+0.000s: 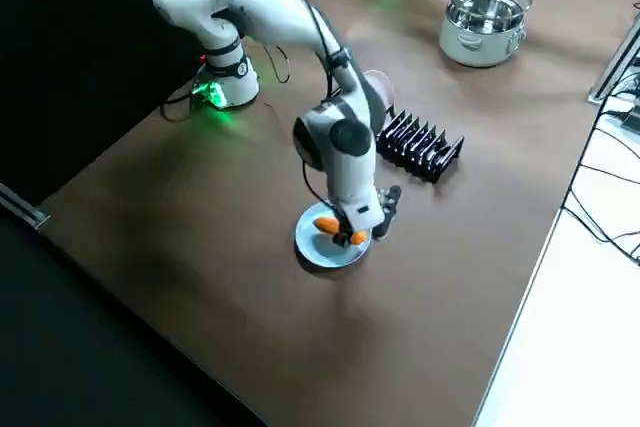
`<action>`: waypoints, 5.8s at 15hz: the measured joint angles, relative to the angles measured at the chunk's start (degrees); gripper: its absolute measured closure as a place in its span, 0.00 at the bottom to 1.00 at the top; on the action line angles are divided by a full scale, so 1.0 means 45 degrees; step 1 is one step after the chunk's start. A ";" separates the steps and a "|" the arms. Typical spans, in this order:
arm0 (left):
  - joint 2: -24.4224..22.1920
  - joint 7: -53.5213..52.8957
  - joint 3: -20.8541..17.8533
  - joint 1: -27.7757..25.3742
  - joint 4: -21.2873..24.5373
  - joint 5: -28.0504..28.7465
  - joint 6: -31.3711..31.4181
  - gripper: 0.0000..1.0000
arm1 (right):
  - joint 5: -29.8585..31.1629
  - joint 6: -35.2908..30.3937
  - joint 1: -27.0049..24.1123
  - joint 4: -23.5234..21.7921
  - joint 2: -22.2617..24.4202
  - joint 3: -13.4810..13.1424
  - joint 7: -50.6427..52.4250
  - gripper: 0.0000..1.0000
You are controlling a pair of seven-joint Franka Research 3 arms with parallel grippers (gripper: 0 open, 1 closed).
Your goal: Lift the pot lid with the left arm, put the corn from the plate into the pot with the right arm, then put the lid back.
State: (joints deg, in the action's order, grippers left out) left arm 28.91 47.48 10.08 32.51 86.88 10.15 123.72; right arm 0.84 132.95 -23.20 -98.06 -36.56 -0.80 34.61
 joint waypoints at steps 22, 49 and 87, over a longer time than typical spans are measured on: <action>-0.2320 -0.4902 0.1649 -0.6561 0.0974 -0.0184 -0.4167 0.50 | -0.0620 -0.6819 0.4743 0.1639 0.3202 0.5519 -1.0538 0.55; -0.2568 -0.7541 0.4485 -1.0506 0.2146 -0.0186 -0.4415 0.50 | 0.0284 0.3675 1.2377 0.3152 -0.2066 0.2956 -1.5576 0.55; 0.0580 0.3217 0.1646 -0.0721 0.0230 0.2840 0.0873 0.50 | -0.0586 -0.9487 0.5209 0.4033 0.4834 0.2796 -0.7383 0.00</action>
State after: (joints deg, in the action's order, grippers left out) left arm 31.52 61.95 17.49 29.27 87.91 22.93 127.65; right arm -1.80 90.26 0.25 -79.91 -14.81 11.79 1.39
